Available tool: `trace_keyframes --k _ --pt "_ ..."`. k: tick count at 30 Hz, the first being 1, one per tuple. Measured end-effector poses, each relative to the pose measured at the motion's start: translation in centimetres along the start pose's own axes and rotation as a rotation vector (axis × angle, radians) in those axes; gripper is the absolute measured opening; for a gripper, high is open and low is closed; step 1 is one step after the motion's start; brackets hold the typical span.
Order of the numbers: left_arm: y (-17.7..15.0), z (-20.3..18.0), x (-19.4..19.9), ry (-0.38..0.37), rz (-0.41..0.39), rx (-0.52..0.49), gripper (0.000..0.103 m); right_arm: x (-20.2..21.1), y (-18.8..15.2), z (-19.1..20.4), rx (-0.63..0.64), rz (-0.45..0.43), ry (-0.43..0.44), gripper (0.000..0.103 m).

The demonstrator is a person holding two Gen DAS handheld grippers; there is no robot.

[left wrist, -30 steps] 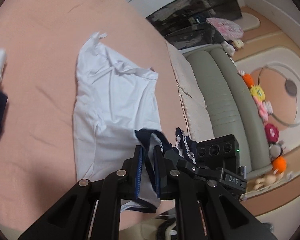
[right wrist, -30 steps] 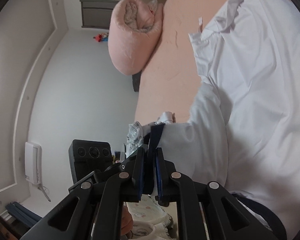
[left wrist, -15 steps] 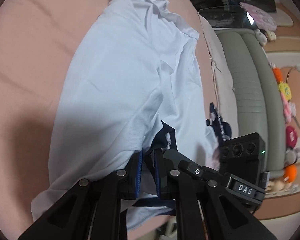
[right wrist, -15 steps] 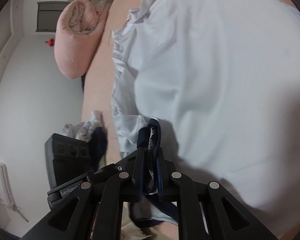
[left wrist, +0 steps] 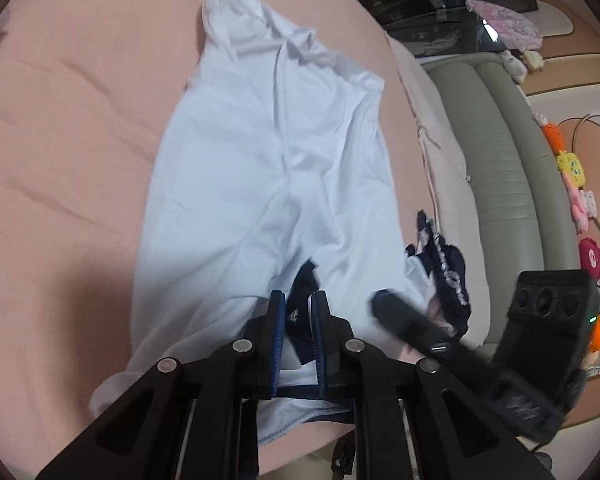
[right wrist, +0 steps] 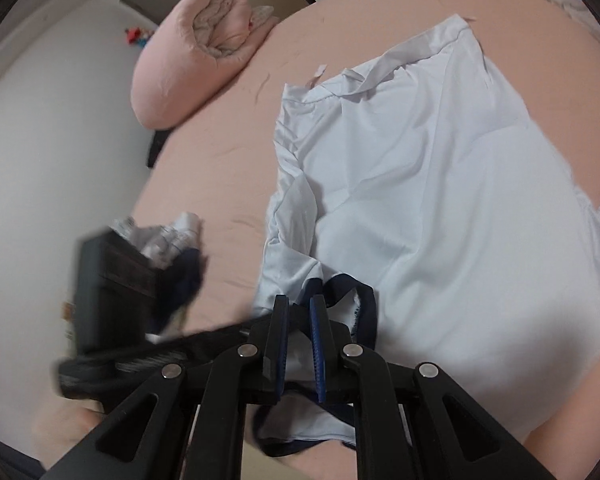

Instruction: Fold clothes

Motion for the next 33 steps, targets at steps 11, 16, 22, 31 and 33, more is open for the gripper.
trace_keyframes --k 11,16,22,31,33 --pt "1.0 0.3 4.5 0.333 -0.081 -0.260 0.020 -0.5 -1.2 -0.7 0.103 0.025 -0.086 0.036" --pt "0.3 3.7 3.2 0.331 0.008 -0.215 0.021 -2.6 -1.3 0.1 0.134 0.067 -0.118 0.036" --pt "-1.3 6.7 3.7 0.265 0.059 -0.141 0.021 -4.4 -2.8 1.4 0.194 0.141 -0.112 0.037" --pt "-4.8 6.0 3.5 0.144 0.147 -0.151 0.021 -7.7 -1.6 1.4 0.199 0.138 -0.176 0.048" --pt "-5.5 5.8 3.0 0.116 0.169 -0.145 0.021 -8.6 -1.5 2.0 0.219 0.144 -0.176 0.052"
Point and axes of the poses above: each gripper's, at about its wrist camera, not at the fingertips, and x roughly against the way its jaws point, z to its left, y to its top, the point moved 5 cm from there along -x, roughly the way its jaws point, and after that the axes turned 2 degrees about -y, right-handed, at the moved point
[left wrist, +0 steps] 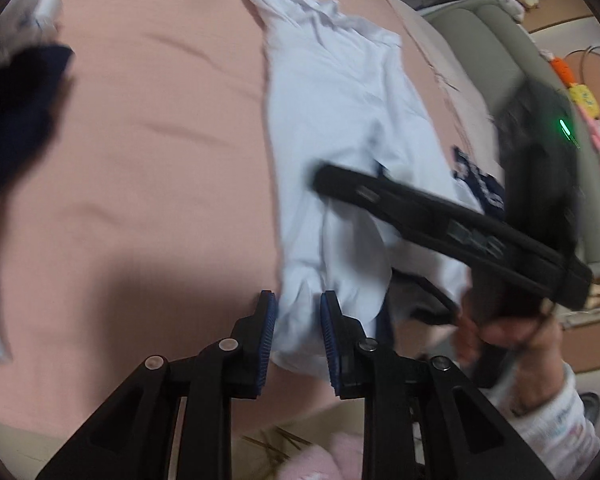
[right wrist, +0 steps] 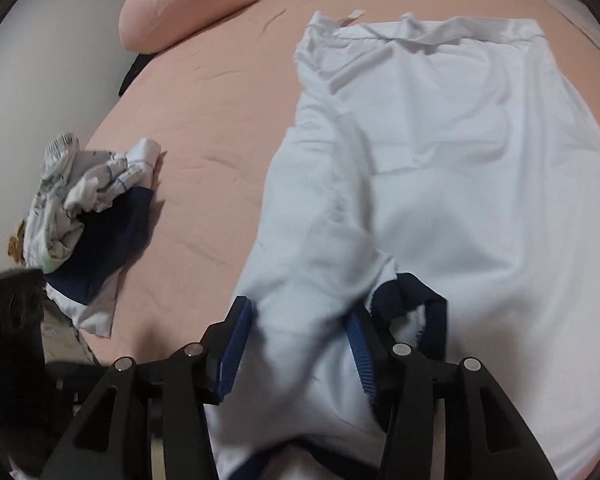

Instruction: Fold clothes

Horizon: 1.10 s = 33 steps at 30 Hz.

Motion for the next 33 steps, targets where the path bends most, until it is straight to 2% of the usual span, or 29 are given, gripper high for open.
trace_keyframes --k 2,5,8,10,12,14,20,24,26,28,33 --pt "-0.3 -0.2 -0.2 0.012 -0.002 -0.005 0.021 -0.5 0.2 1.0 0.045 -0.005 -0.012 0.061" --pt "-0.3 -0.5 0.3 0.055 -0.021 -0.026 0.021 -0.1 0.2 2.4 0.096 -0.046 -0.002 0.063" --pt "-0.4 -0.9 1.0 0.096 -0.026 -0.061 0.021 1.9 0.4 3.2 0.028 -0.129 0.178 0.063" --pt "-0.6 -0.9 1.5 0.118 -0.027 -0.080 0.021 2.6 0.8 3.5 0.001 -0.135 0.268 0.063" --pt "-0.7 -0.9 2.2 0.144 -0.033 -0.082 0.021 2.3 0.8 3.7 0.014 -0.107 0.274 0.063" --pt "-0.5 -0.7 3.1 0.157 -0.050 -0.082 0.021 1.6 0.3 3.3 0.038 -0.081 0.212 0.063" --pt "1.7 0.3 6.1 0.247 -0.125 -0.062 0.021 0.4 -1.2 1.0 -0.085 -0.049 0.261 0.062" --pt "4.7 0.0 7.8 0.311 -0.202 -0.101 0.021 0.3 -1.0 0.8 -0.112 -0.045 0.267 0.063" --pt "6.7 -0.1 7.9 0.317 -0.216 -0.107 0.021 0.1 -1.1 1.2 -0.084 -0.036 0.250 0.063" --pt "8.6 -0.6 7.4 0.278 -0.221 -0.112 0.021 -0.1 -1.2 1.6 -0.059 -0.041 0.227 0.063" --pt "11.6 -1.5 4.0 0.260 -0.153 -0.121 0.021 0.1 -1.5 1.9 -0.059 -0.052 0.222 0.063"
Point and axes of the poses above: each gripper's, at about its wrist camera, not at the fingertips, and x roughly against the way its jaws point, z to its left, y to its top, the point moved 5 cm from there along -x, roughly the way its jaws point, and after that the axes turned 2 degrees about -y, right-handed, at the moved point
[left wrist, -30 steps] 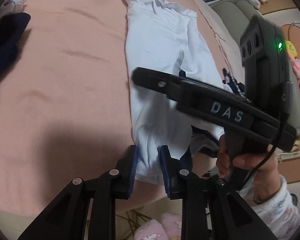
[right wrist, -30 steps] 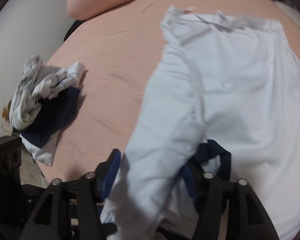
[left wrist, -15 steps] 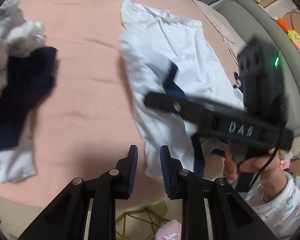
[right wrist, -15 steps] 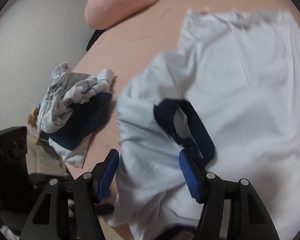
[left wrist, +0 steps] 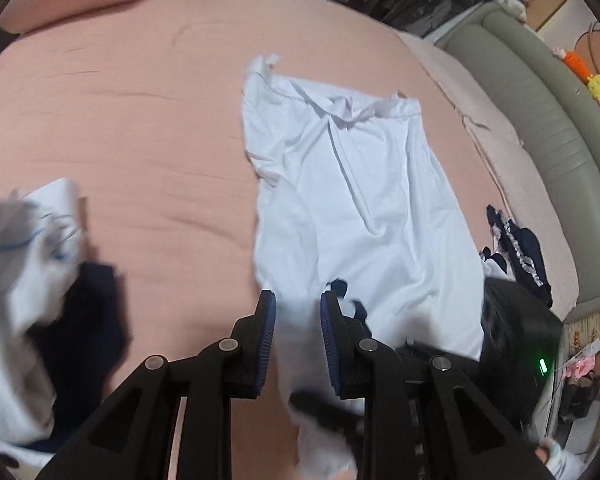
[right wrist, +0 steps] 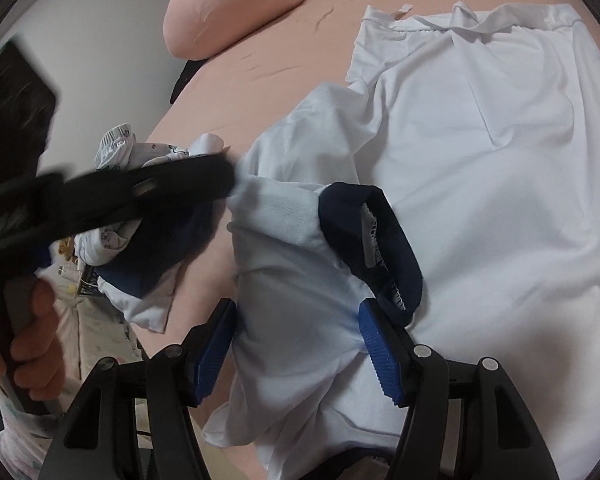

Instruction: Fold clothes

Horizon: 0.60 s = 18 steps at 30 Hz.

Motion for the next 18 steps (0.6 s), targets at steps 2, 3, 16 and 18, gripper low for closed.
trace_keyframes --k 2,3,16,18 --pt "0.2 0.0 -1.1 0.071 0.017 -0.037 0.021 0.0 -0.1 0.2 0.000 0.001 -0.002 0.064" --pt "0.2 0.1 -1.8 0.118 0.025 -0.053 0.021 0.0 -0.1 0.2 0.003 0.001 -0.005 0.064" --pt "-2.2 4.9 -1.5 0.132 0.063 0.066 0.032 -0.4 0.5 0.9 -0.001 -0.002 -0.035 0.065" --pt "-2.1 4.5 -0.3 0.084 0.032 0.076 0.032 0.0 0.3 0.8 -0.014 -0.007 -0.025 0.065"
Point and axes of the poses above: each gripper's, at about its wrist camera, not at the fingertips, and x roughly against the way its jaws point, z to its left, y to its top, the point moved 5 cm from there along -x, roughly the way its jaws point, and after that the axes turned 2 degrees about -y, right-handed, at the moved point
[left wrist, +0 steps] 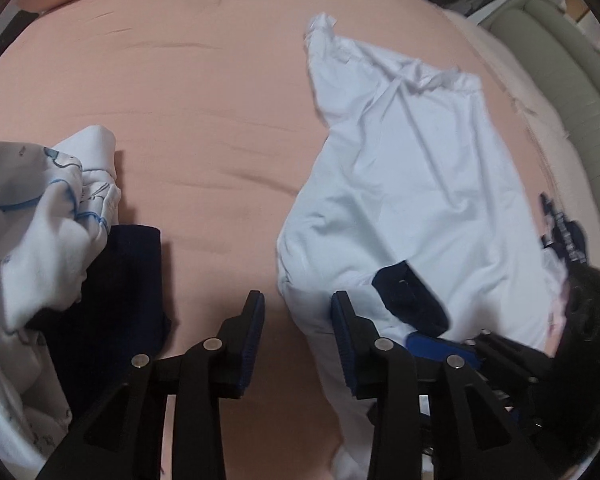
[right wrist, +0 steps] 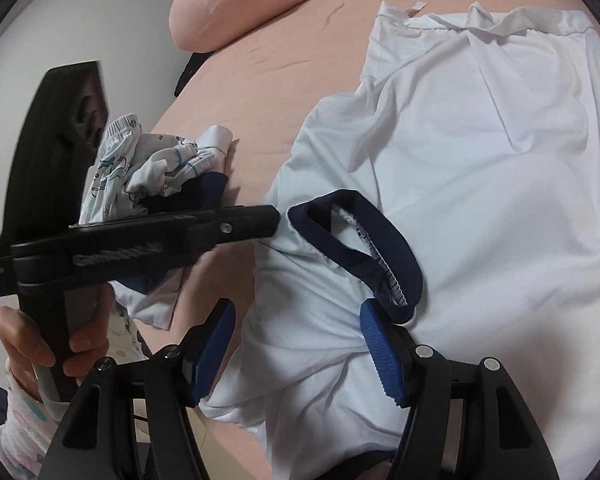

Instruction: Fold clothes

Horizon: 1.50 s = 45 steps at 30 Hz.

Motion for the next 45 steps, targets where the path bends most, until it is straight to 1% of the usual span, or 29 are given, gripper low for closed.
trace_keyframes --k 3,5,8,11,14,19,20,24,26,28,31,35,36,38,39,44,45 --pt "0.1 -1.0 2.0 -0.039 -0.046 -0.028 0.032 0.8 -0.1 -0.1 -0.028 -0.018 0.028 0.065" --pt "0.1 -1.8 3.0 -0.032 -0.078 -0.073 0.032 1.7 0.0 -0.4 -0.047 -0.038 0.051 0.065" --pt "0.0 -2.6 3.6 -0.006 -0.098 -0.140 0.032 3.3 0.0 -0.7 -0.057 -0.066 0.042 0.065" --pt "0.1 -3.0 3.3 -0.023 -0.087 -0.148 0.032 4.8 0.0 -0.8 -0.054 -0.093 0.026 0.065" --pt "-0.1 -3.1 3.4 -0.057 -0.085 -0.120 0.032 6.5 -0.3 -1.1 -0.070 -0.130 0.007 0.065" --pt "-0.4 -3.0 3.9 -0.036 -0.100 -0.093 0.032 9.5 -1.0 -2.5 -0.125 -0.182 -0.015 0.065" --pt "-0.5 -3.0 4.0 -0.034 -0.106 -0.089 0.032 10.4 -1.2 -3.0 -0.143 -0.197 -0.017 0.065" --pt "0.1 -3.7 4.8 -0.068 -0.133 -0.044 0.032 13.5 -2.6 -5.3 -0.234 -0.250 -0.017 0.065" --pt "0.4 -4.5 5.1 -0.055 -0.157 -0.039 0.032 14.8 -3.3 -6.5 -0.272 -0.265 -0.025 0.065" --pt "0.7 -5.3 5.4 -0.046 -0.180 -0.034 0.032 16.2 -4.0 -7.9 -0.295 -0.282 -0.059 0.065" --pt "0.9 -7.2 5.1 -0.061 -0.183 -0.031 0.033 17.9 -5.2 -10.0 -0.333 -0.299 -0.106 0.065" --pt "0.5 -10.2 4.3 -0.035 -0.194 -0.066 0.035 19.2 -6.2 -12.5 -0.391 -0.305 -0.154 0.065" --pt "0.3 -10.8 4.2 -0.031 -0.198 -0.073 0.036 19.4 -6.4 -13.0 -0.410 -0.311 -0.150 0.066" --pt "0.0 -11.9 3.9 -0.026 -0.207 -0.087 0.036 19.9 -6.8 -13.9 -0.460 -0.328 -0.130 0.074" --pt "-0.2 -12.3 3.8 -0.031 -0.211 -0.086 0.037 20.0 -7.0 -14.3 -0.479 -0.331 -0.123 0.079" --pt "-0.8 -14.0 2.5 -0.104 -0.178 -0.063 0.040 20.5 -8.3 -15.5 -0.519 -0.341 -0.127 0.079" --pt "-0.9 -14.3 2.2 -0.119 -0.169 -0.060 0.041 20.6 -8.6 -16.0 -0.542 -0.344 -0.125 0.079"
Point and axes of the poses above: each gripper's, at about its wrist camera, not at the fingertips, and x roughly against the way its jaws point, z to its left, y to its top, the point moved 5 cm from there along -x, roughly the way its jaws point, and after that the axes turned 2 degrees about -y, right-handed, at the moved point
